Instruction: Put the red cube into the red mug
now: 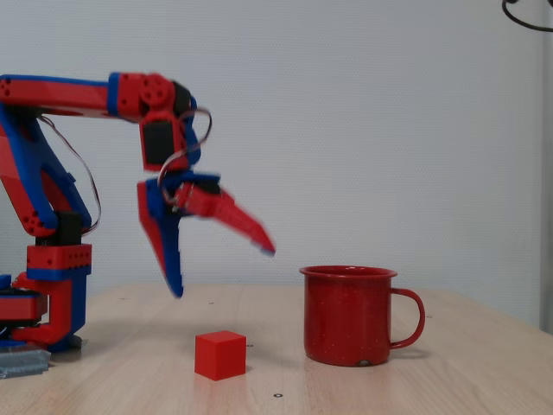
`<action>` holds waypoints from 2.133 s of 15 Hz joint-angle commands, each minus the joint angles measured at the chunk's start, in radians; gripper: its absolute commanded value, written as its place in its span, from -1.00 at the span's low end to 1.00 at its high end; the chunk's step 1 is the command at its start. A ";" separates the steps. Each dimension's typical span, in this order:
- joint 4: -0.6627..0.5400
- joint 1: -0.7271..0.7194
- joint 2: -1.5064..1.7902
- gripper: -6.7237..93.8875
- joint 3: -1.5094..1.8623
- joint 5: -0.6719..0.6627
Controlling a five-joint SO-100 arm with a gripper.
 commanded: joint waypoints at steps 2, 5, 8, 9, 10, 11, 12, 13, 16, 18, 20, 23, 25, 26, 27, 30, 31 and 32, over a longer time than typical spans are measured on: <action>-0.058 -0.011 -0.006 0.28 0.011 0.035; -0.133 -0.040 -0.058 0.28 0.055 0.061; -0.186 -0.057 -0.127 0.28 0.071 0.071; -0.193 -0.063 -0.146 0.28 0.072 0.072; -0.201 -0.066 -0.155 0.28 0.072 0.074; -0.213 -0.069 -0.166 0.28 0.072 0.078; -0.236 -0.072 -0.184 0.28 0.075 0.083; -0.249 -0.074 -0.196 0.28 0.078 0.081; -0.285 -0.078 -0.233 0.28 0.072 0.078; -0.310 -0.080 -0.258 0.28 0.069 0.087; -0.325 -0.081 -0.275 0.25 0.063 0.091; -0.356 -0.083 -0.291 0.24 0.061 0.098; -0.374 -0.087 -0.295 0.21 0.060 0.106; -0.382 -0.089 -0.298 0.18 0.060 0.112; -0.388 -0.089 -0.299 0.12 0.060 0.118; -0.416 -0.086 -0.299 -0.03 0.063 0.130; -0.416 -0.083 -0.301 -0.06 0.061 0.133; -0.419 -0.078 -0.302 -0.16 0.060 0.137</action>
